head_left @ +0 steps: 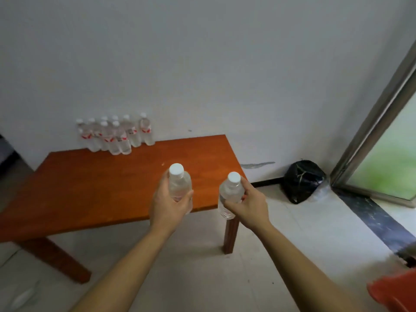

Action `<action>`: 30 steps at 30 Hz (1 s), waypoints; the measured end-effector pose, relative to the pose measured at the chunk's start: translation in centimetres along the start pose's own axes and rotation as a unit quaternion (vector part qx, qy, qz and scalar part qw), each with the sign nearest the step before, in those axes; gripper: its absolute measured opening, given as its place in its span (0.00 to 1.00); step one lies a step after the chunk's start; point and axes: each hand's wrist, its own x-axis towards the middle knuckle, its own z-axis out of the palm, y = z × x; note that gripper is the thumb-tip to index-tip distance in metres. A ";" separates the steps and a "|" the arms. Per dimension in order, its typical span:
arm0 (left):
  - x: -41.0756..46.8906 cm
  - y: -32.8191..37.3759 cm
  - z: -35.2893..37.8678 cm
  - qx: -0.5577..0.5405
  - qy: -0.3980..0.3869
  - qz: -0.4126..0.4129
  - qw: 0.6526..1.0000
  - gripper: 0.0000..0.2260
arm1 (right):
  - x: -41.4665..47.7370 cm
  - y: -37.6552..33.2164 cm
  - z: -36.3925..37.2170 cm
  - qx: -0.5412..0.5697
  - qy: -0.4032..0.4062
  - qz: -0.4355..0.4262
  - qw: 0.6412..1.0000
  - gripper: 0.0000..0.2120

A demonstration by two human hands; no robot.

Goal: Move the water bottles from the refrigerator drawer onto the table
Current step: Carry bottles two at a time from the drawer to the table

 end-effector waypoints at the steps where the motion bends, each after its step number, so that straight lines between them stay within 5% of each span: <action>1: 1.1 -1.3 -1.1 0.006 0.014 -0.006 1.000 0.35 | 1.3 -0.5 2.1 0.007 -0.014 -0.005 1.000 0.32; 19: 29.7 -14.4 -6.8 0.110 0.154 -0.073 0.979 0.30 | 32.0 -6.8 26.9 0.102 -0.191 -0.106 0.970 0.26; 30: 40.4 -24.4 -14.4 0.190 0.168 -0.122 0.960 0.31 | 40.4 -11.8 41.7 0.029 -0.273 -0.157 0.949 0.31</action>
